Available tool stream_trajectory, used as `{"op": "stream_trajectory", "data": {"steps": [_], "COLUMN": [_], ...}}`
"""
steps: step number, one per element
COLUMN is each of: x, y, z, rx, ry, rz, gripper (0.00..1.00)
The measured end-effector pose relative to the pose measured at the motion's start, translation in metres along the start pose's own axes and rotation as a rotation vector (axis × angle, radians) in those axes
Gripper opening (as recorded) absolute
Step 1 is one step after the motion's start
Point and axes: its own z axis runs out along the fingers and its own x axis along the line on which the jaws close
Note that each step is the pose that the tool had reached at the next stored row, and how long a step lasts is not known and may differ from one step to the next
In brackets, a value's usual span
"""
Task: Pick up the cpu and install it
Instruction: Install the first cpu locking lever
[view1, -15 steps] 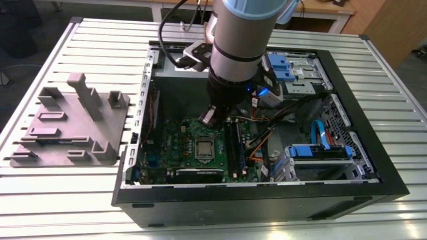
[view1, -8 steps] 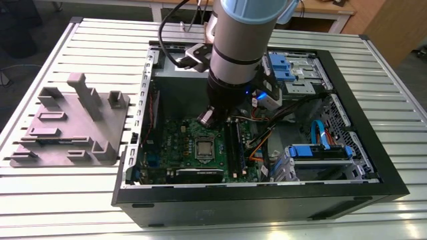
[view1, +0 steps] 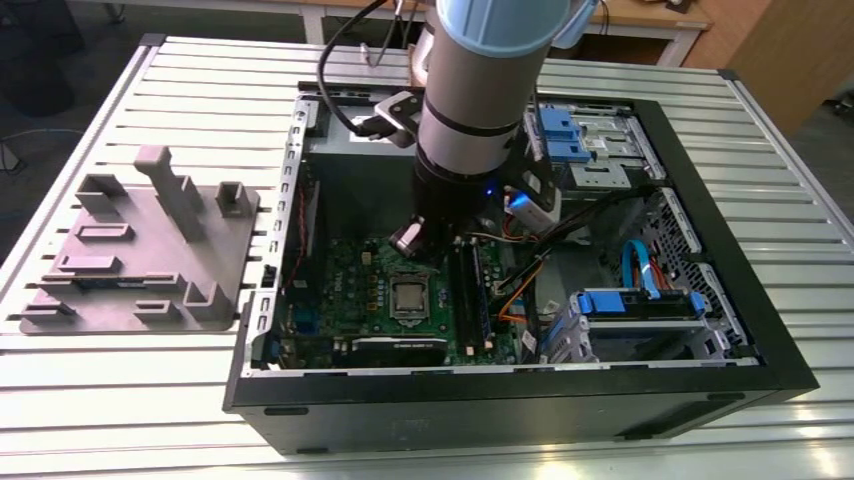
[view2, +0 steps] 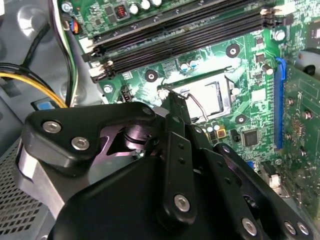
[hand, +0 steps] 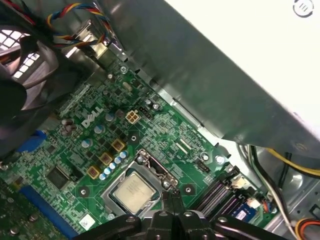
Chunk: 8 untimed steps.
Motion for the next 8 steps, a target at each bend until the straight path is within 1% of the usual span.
{"op": "stream_trajectory", "data": {"steps": [3,8], "x": [0.0016,0.0019], "y": [0.0015,0.0011], "z": [0.0019,0.0065], "rx": [0.0061,0.0125], "ry": [0.0053,0.0109], "rz": [0.013,0.036], "gripper": [0.10,0.10]}}
